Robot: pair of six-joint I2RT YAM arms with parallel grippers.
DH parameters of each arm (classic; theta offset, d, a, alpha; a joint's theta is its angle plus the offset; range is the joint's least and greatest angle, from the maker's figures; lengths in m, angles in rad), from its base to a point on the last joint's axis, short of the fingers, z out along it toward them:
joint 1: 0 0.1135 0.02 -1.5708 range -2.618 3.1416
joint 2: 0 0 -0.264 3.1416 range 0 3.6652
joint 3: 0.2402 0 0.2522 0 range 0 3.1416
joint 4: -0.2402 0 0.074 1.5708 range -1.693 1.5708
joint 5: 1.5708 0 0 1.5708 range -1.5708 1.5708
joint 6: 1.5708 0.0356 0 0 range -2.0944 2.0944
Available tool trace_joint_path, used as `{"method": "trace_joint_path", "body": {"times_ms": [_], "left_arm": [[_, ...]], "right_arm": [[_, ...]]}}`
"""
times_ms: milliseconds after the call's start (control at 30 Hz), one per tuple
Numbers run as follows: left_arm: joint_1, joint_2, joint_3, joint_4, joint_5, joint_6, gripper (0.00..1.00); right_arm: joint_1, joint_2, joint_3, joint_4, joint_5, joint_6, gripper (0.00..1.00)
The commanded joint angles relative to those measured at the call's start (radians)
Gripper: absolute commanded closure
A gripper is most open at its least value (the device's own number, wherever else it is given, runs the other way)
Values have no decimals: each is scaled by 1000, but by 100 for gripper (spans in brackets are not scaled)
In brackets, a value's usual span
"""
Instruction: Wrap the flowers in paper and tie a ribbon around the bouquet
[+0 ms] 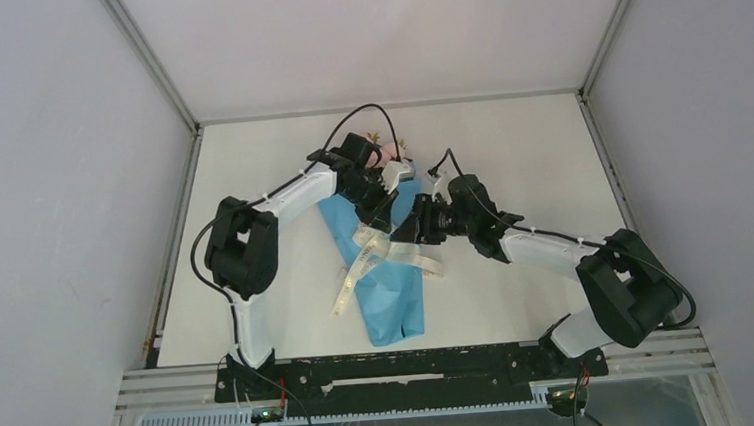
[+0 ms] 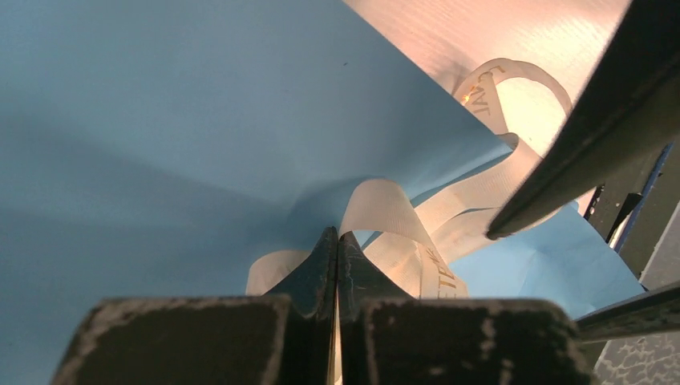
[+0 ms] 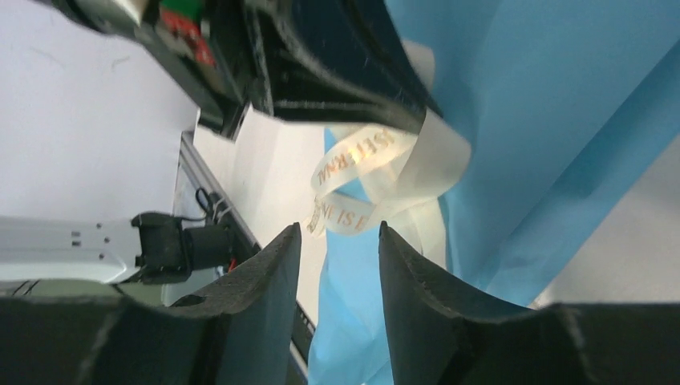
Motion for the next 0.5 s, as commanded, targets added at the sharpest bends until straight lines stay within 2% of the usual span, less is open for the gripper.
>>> {"method": "trace_joint_path", "body": {"times_ms": [0,333,400,467], "left_arm": [[-4,-41,36,14,53,-13,100],[-4,-51,38,15,61,-25,100],[-5,-49,40,14,63,-27,100],[-4,-49,41,12,67,-27,100]], "right_arm": [[10,39,5,151,124,38,50],[52,183,16,229,160,85,51],[58,199,18,238,167,87,57],[59,211,24,223,182,86,69]]}}
